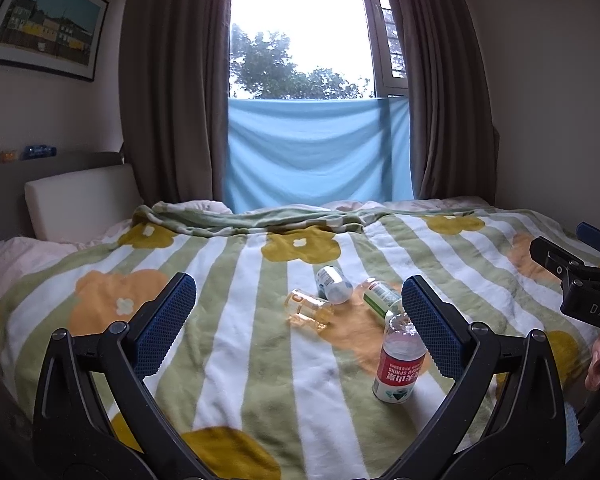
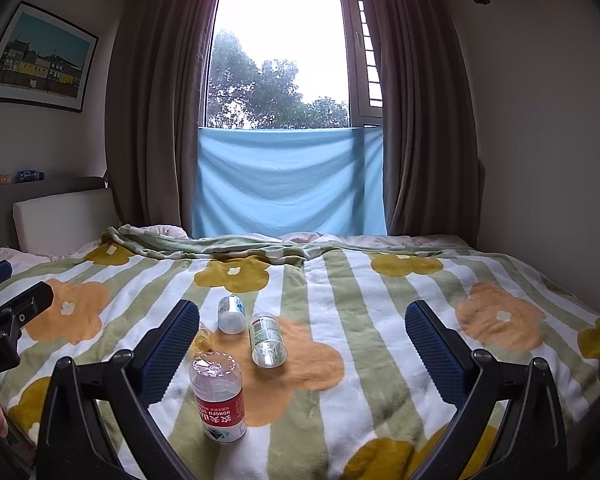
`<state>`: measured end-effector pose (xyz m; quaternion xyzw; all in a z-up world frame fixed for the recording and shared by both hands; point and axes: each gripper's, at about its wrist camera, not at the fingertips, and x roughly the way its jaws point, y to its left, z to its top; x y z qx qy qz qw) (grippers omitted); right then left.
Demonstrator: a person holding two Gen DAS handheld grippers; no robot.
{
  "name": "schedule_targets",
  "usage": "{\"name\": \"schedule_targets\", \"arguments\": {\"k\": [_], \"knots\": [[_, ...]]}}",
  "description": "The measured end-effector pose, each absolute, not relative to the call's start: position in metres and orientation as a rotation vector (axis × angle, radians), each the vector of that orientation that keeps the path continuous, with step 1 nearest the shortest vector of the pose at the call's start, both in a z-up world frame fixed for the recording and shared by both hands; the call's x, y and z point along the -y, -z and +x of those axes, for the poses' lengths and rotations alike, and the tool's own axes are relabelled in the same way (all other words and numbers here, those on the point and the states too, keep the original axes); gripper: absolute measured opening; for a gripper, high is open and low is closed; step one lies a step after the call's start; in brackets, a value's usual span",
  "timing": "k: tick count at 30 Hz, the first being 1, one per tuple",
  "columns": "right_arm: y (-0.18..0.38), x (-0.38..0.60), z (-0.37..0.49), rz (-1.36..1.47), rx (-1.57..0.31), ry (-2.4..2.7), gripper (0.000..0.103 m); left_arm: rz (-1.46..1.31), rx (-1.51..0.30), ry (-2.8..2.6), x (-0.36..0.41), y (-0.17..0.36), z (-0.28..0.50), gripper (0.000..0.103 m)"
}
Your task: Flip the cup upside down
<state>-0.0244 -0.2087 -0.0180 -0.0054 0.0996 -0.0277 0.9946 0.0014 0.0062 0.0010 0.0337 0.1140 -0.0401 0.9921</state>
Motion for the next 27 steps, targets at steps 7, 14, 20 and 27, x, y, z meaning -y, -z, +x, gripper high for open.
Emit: {"name": "schedule_targets", "arguments": {"k": [7, 14, 20, 27], "knots": [[0.019, 0.2079, -0.0247, -0.013, -0.197, 0.059, 0.103, 0.059, -0.227, 0.087, -0.0059, -0.0006, 0.0012, 0.103], [0.0188, 0.2076, -0.0247, -0.014, -0.198, 0.058, 0.103, 0.067, -0.206, 0.064, -0.0083, -0.0019, -0.0018, 0.103], [0.0188, 0.2073, -0.0246, -0.013, -0.199, 0.059, 0.103, 0.059, -0.185, 0.057, -0.0094, -0.0045, -0.0037, 0.103], [0.0184, 0.2075, -0.0245, -0.011, -0.198, 0.058, 0.103, 0.05, -0.183, 0.068, -0.0102, -0.0052, -0.0036, 0.103]]}}
